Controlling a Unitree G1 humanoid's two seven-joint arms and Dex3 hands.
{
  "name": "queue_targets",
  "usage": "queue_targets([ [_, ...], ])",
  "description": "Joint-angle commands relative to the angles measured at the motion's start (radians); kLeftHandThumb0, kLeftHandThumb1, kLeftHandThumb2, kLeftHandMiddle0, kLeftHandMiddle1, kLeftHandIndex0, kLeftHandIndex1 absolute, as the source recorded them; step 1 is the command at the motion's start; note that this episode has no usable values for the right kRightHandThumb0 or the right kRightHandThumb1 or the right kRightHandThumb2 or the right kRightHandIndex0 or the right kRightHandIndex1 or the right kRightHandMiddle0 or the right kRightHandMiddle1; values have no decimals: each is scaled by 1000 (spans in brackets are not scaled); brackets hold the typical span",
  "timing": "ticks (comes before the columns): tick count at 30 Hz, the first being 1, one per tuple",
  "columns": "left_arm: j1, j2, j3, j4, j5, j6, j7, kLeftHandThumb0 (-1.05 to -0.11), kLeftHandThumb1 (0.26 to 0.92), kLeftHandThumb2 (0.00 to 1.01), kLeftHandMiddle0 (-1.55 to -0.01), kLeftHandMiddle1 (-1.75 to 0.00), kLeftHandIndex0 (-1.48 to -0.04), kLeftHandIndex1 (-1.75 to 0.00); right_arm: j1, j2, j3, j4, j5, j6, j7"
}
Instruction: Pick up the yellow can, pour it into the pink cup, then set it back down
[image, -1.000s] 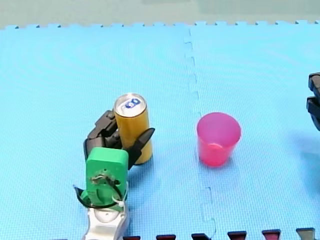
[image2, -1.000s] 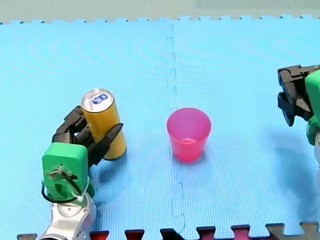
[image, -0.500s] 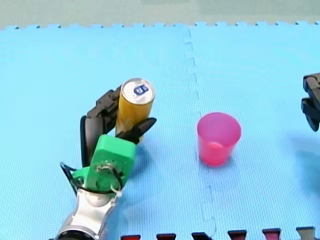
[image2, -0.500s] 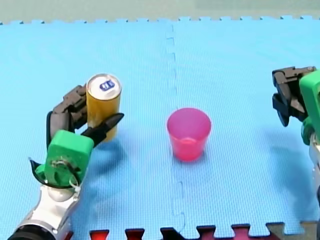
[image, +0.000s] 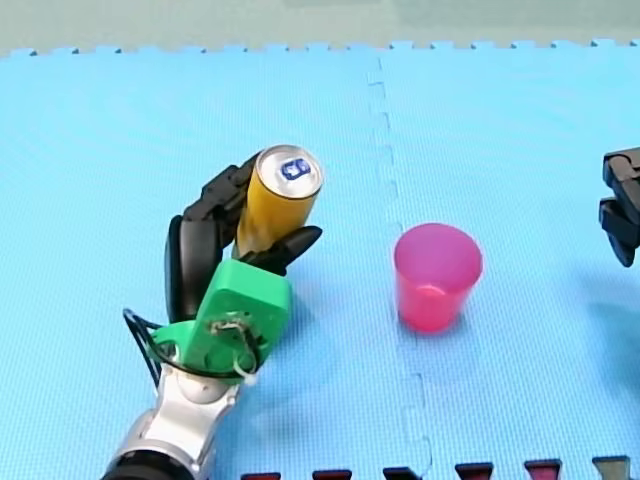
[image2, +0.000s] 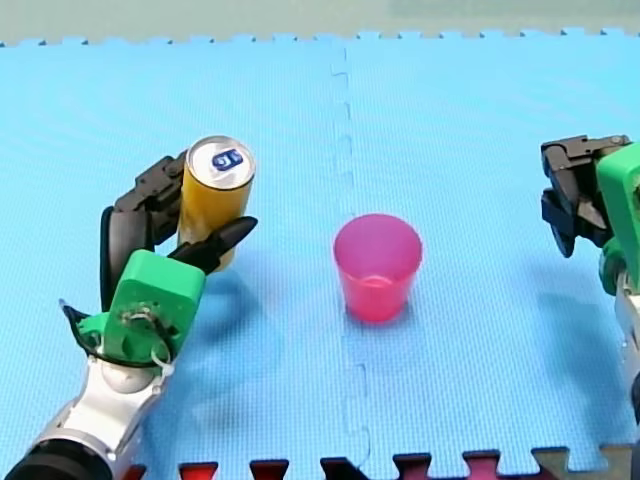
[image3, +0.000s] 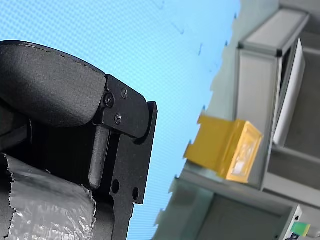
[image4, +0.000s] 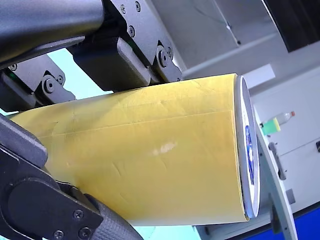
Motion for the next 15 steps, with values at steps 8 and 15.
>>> queue_targets([
  [8, -82, -22, -11, 65, 3, -15, 18, -392, 875, 0, -1256, 0, -1159, -2, 4, 4, -4, 1, 4, -7, 6],
  [15, -145, -33, -27, 108, 18, -28, 32, -395, 878, 1, -1257, -1, -1163, -2, 7, 11, -4, 1, 3, -11, 5],
])
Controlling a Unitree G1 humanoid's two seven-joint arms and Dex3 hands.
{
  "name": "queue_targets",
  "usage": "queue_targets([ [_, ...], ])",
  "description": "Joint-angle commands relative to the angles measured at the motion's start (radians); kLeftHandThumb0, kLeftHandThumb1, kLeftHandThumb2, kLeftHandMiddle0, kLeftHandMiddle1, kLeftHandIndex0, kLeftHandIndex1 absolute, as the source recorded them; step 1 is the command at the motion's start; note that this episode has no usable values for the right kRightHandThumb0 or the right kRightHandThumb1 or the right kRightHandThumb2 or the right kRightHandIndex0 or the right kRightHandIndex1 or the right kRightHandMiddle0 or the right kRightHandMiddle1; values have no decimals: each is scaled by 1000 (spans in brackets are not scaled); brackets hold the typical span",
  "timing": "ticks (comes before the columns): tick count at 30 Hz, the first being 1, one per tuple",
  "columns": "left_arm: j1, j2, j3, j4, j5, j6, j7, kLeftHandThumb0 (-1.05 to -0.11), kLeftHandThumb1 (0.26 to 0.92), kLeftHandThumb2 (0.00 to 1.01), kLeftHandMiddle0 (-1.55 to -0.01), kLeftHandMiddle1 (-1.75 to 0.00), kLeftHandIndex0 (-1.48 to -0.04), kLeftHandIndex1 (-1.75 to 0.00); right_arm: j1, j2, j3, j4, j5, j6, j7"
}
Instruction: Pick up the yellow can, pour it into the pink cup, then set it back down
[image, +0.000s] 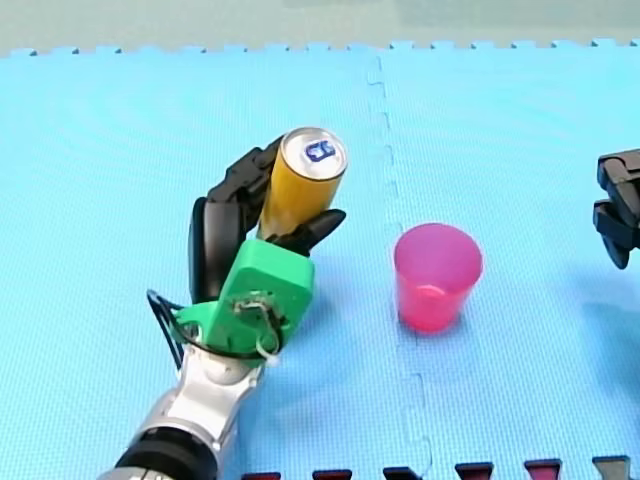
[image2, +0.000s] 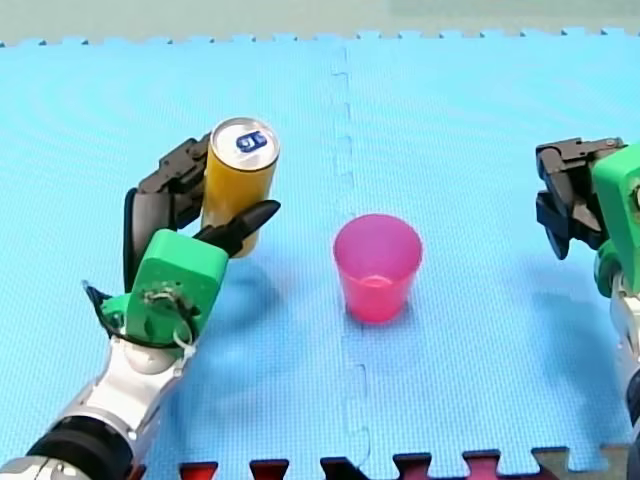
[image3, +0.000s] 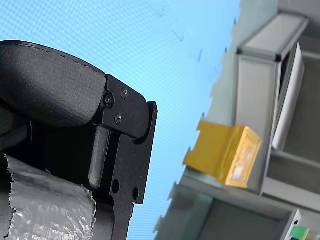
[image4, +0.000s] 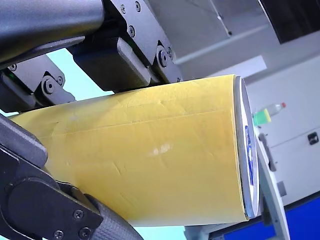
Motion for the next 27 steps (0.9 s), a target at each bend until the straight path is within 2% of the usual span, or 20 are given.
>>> queue_targets([
  [1, -25, 3, -8, 14, 10, -18, 6, -395, 879, 1, -1258, -1, -1163, -2, 1, 0, -1, 0, 1, -4, -4],
  [4, -44, 7, -22, 29, 26, -13, 13, -423, 890, 5, -1270, -6, -1163, -1, 0, 2, 1, 0, -1, -4, -7],
  [8, -74, 15, -48, 40, 60, 31, 33, -453, 904, 7, -1289, -13, -1166, -2, 2, 6, 1, -1, 1, -5, -9],
  [12, -83, 26, -71, 44, 90, 44, 51, -461, 910, 6, -1298, -14, -1173, -4, 6, 8, 1, -3, 1, -12, -6],
  [21, -89, 39, -118, 38, 148, 91, 113, -460, 914, 2, -1336, -25, -1182, -4, 14, 2, 5, -6, 0, -46, 32],
  [27, -90, 52, -144, 37, 171, 104, 126, -456, 913, 0, -1355, -28, -1185, -3, 17, 2, 9, -7, -1, -64, 43],
])
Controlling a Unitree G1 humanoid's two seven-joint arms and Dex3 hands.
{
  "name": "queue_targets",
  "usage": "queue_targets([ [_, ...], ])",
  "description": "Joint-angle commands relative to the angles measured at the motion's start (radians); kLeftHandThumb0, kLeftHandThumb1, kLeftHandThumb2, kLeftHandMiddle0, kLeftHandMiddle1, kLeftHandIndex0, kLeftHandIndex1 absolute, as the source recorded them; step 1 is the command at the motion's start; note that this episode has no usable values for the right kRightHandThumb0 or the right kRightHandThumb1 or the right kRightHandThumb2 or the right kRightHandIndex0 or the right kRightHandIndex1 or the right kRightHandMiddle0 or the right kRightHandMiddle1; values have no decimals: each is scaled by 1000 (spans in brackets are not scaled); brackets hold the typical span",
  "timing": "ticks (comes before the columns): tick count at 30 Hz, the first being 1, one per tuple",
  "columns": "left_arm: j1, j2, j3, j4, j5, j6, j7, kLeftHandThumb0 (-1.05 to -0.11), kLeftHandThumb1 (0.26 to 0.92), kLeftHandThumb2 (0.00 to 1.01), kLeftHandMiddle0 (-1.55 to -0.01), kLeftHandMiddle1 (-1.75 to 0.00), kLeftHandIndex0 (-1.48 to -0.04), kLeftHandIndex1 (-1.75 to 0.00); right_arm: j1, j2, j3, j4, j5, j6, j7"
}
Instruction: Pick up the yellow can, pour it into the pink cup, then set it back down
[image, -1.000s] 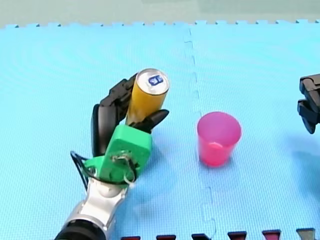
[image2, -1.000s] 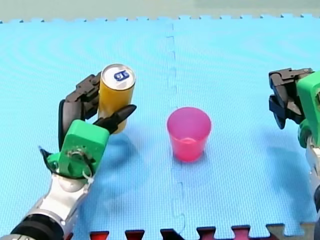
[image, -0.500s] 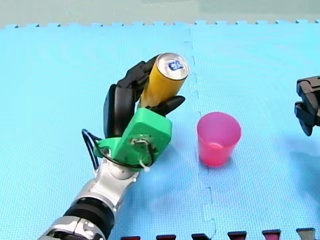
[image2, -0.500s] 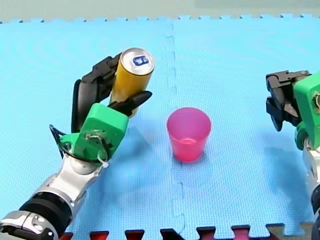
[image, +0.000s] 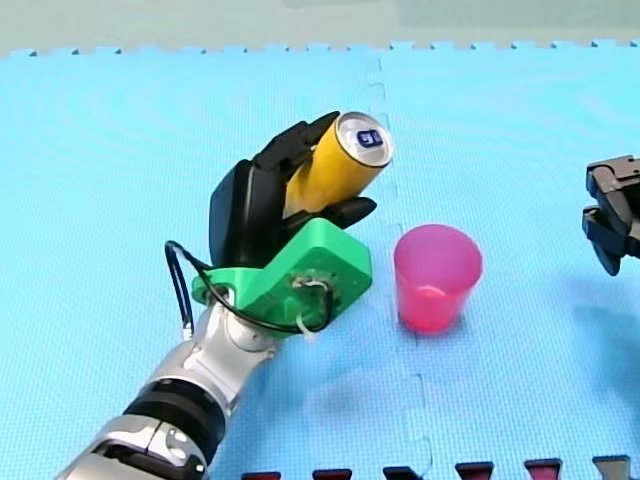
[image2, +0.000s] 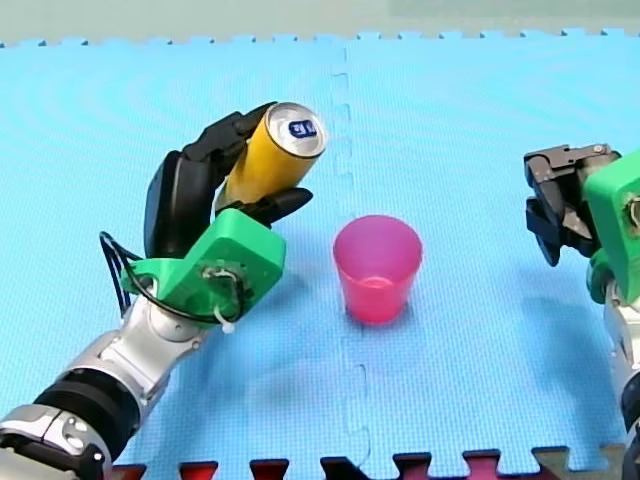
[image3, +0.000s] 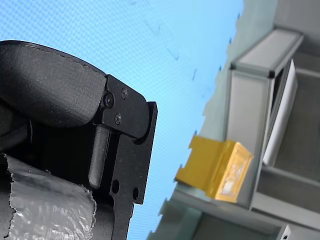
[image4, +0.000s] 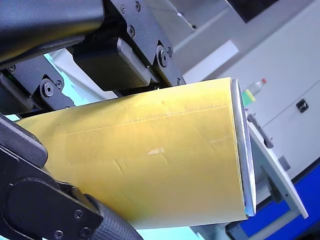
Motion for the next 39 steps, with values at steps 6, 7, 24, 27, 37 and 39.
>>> queue_targets([
  [6, -17, 32, -40, -9, 42, 8, 36, -451, 908, 0, -1362, -27, -1187, -2, 5, -1, 2, -3, 0, -24, 7],
  [7, -19, 39, -53, -8, 61, 9, 58, -450, 907, 0, -1359, -24, -1187, -2, 6, 0, 4, -3, -1, -26, 5],
  [24, -63, 82, -179, 74, 215, 8, 323, -420, 860, 0, -1346, -8, -1192, -2, 12, 17, -8, 4, 10, -61, 16],
  [27, -70, 87, -203, 79, 238, 11, 354, -412, 852, 0, -1319, -1, -1192, -2, 11, 16, -10, 5, 12, -63, 25],
  [37, -121, 105, -276, 69, 309, 3, 425, -401, 835, 0, -1278, 0, -1187, 0, 6, 21, -14, 10, 10, -58, 30],
  [39, -127, 108, -282, 58, 313, -7, 429, -398, 830, 0, -1269, 0, -1183, 0, 4, 23, -14, 12, 9, -53, 28],
])
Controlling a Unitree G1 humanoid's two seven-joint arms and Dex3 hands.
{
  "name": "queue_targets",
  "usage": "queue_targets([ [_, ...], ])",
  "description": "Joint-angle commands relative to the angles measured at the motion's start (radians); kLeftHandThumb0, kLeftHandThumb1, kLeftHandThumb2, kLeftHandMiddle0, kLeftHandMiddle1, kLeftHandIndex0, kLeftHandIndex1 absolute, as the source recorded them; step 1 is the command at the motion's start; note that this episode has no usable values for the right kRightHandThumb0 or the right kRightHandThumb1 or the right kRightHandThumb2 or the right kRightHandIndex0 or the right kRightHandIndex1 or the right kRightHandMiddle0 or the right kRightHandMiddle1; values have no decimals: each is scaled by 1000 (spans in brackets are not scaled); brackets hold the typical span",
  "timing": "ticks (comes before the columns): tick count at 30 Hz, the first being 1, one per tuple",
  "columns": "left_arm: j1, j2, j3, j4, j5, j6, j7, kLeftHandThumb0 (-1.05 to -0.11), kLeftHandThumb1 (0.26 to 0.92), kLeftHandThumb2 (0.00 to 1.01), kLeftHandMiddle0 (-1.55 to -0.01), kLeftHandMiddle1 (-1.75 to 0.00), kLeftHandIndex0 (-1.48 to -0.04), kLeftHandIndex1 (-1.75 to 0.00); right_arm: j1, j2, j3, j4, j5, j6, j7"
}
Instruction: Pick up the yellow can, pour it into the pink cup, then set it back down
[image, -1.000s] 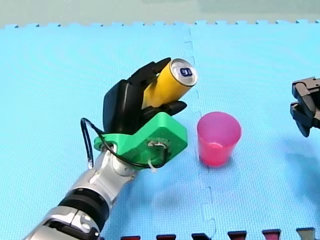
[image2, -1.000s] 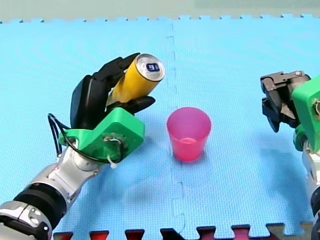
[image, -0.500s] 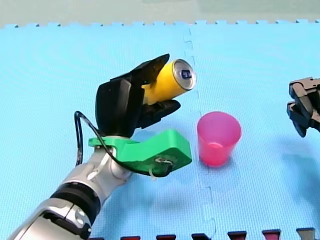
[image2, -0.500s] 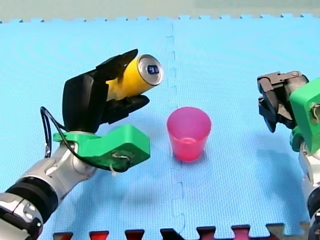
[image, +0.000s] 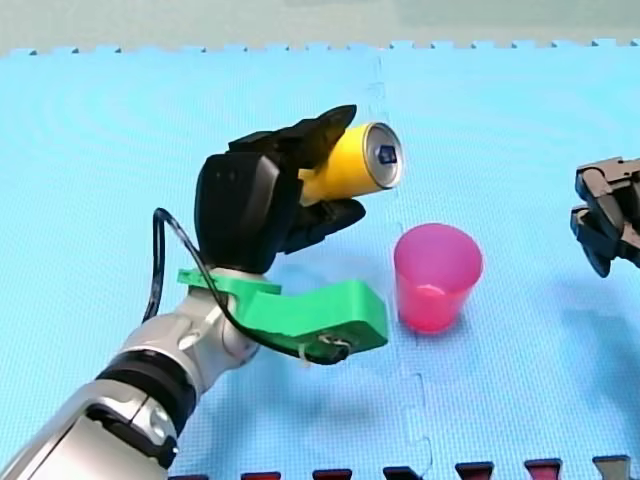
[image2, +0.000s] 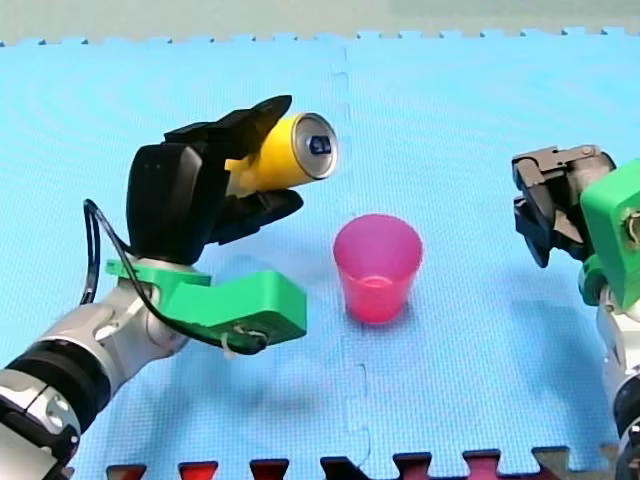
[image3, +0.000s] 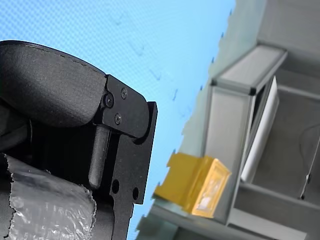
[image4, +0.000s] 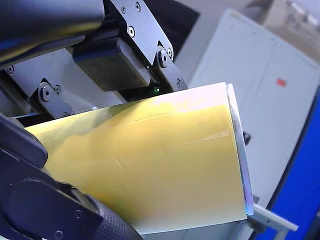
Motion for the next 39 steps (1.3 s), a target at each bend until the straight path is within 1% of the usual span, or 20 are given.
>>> queue_targets([
  [1, -18, 8, -7, -18, 0, -12, 9, -397, 828, 0, -1269, -1, -1181, 0, -4, 1, -1, 3, 1, 5, -5],
  [3, -21, 10, -10, -30, 1, -18, -1, -391, 824, 0, -1273, -3, -1166, 0, -5, 2, -1, 4, 0, 6, -9],
  [8, -21, 16, -19, -57, 2, -47, -27, -374, 818, 0, -1272, -1, -1098, 0, -6, 5, 5, 6, -11, 8, -30],
  [10, -18, 14, -23, -62, 3, -48, -29, -371, 816, 0, -1271, -1, -1094, 0, -8, 6, 6, 8, -14, 10, -35],
  [13, -17, 3, -30, -64, 8, -39, -24, -367, 813, 0, -1295, -12, -1105, -5, -9, 7, 8, 9, -17, 14, -42],
  [15, -17, -2, -34, -64, 11, -35, -18, -367, 811, 0, -1310, -17, -1115, -9, -10, 8, 11, 11, -21, 16, -51],
  [17, -17, -3, -39, -63, 17, -32, -10, -368, 810, 0, -1315, -17, -1123, -11, -11, 9, 15, 14, -30, 19, -71],
  [20, -21, 3, -59, -62, 42, -23, 15, -374, 810, 0, -1315, -14, -1139, -14, -11, 8, 18, 18, -40, 18, -89],
  [23, -28, 15, -91, -61, 83, -9, 53, -379, 805, 0, -1310, -9, -1146, -12, -9, 7, 19, 18, -44, 18, -94],
  [26, -32, 24, -116, -61, 115, 8, 83, -370, 801, 0, -1310, -7, -1170, -18, -10, 5, 24, 17, -50, 27, -99],
  [28, -34, 31, -127, -63, 125, 13, 91, -361, 798, 0, -1313, -8, -1164, -11, -10, 6, 24, 17, -51, 30, -101],
  [35, -39, 53, -158, -77, 154, 28, 109, -351, 793, 0, -1333, -16, -1176, -11, -7, 13, 18, 14, -43, 32, -107],
  [39, -40, 59, -168, -86, 166, 41, 117, -349, 792, 0, -1330, -13, -1185, -12, -3, 17, 16, 11, -42, 29, -121],
])
